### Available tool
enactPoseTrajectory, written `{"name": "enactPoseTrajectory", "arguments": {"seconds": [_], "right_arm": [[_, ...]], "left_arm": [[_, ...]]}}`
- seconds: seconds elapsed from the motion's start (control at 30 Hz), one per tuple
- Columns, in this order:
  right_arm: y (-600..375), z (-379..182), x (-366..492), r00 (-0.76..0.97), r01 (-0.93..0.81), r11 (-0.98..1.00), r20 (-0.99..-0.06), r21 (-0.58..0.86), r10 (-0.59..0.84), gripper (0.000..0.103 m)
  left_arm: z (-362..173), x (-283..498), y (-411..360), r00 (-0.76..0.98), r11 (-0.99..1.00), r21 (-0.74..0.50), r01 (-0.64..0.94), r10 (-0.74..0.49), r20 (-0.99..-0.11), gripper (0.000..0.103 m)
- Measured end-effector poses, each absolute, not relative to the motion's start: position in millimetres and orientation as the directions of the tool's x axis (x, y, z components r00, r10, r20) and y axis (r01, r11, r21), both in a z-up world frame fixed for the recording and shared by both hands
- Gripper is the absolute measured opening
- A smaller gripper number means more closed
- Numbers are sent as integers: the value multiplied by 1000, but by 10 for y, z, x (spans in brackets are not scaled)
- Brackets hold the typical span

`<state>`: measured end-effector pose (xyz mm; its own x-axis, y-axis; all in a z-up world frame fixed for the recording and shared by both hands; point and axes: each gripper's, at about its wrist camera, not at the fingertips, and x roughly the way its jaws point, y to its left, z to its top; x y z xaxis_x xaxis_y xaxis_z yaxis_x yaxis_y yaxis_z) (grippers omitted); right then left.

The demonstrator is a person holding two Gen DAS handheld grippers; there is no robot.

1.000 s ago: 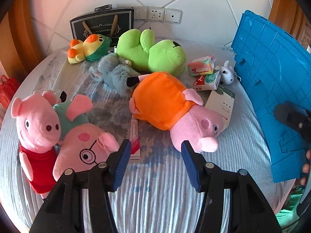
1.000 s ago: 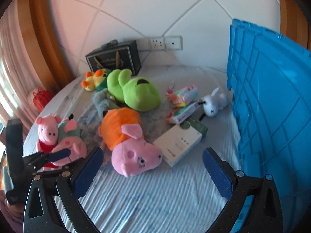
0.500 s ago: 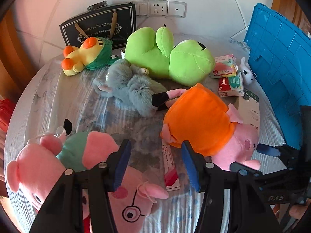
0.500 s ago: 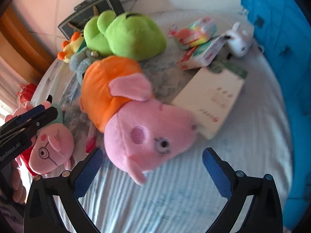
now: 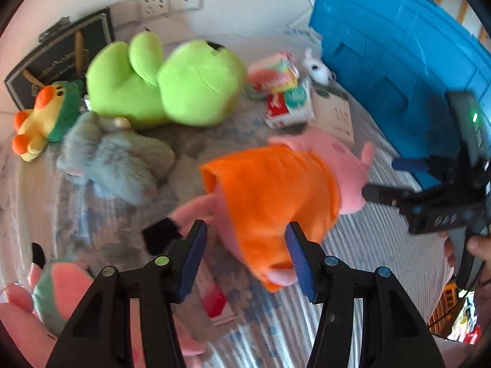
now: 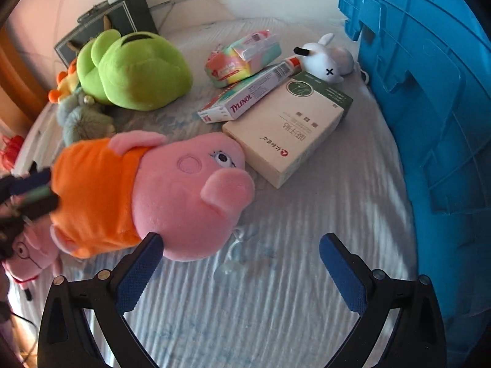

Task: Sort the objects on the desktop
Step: 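Reach both grippers toward the large pink pig plush in orange shirt, then grasp the pig plush's orange shirt with the left gripper while the right grips its head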

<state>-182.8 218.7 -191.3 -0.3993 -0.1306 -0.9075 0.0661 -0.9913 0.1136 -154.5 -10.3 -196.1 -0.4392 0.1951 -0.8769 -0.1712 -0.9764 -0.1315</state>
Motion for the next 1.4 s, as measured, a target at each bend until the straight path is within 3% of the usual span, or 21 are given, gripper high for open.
{"name": "enactPoseTrajectory", "arguments": {"seconds": [0.17, 0.23, 0.53, 0.63, 0.7, 0.87, 1.07, 1.27, 1.33, 1.4], "right_arm": [[2191, -1850, -1800, -408, 63, -963, -874, 262, -264, 103], [2122, -1848, -1881, -409, 64, -956, -866, 286, -287, 103], [1999, -2187, -2203, -323, 71, -927, -871, 368, -370, 103], [1974, -2210, -2286, -333, 73, -922, -862, 381, -383, 103], [1949, -2221, -2331, -330, 78, -920, -860, 385, -388, 103], [1949, -2188, -2345, -334, 78, -924, -864, 374, -378, 103], [1917, -1981, -2210, -362, 128, -928, -855, 350, -372, 87], [1879, -1898, -2103, -350, 145, -926, -857, 349, -378, 82], [1861, -1945, -2067, -328, 142, -929, -869, 343, -371, 84], [1858, -1995, -2015, -308, 141, -920, -867, 366, -392, 103]], "left_arm": [[-2110, -1468, 61, -394, -978, -123, -166, 180, -901, 53], [-2151, -1487, 127, -395, -981, -94, -167, 154, -906, 67], [-2356, -1715, 120, -381, -980, -169, -101, 195, -904, 86], [-2415, -1778, 122, -380, -980, -180, -85, 199, -903, 89], [-2430, -1796, 143, -388, -982, -171, -83, 190, -902, 89], [-2331, -1703, 154, -432, -983, -157, -98, 184, -883, 78], [-2107, -1560, 180, -478, -981, -161, -109, 193, -857, 75], [-2100, -1498, 194, -459, -986, -134, -99, 165, -873, 75], [-2161, -1450, 193, -440, -987, -132, -90, 159, -884, 75], [-2230, -1443, 190, -422, -988, -133, -81, 155, -893, 75]]}}
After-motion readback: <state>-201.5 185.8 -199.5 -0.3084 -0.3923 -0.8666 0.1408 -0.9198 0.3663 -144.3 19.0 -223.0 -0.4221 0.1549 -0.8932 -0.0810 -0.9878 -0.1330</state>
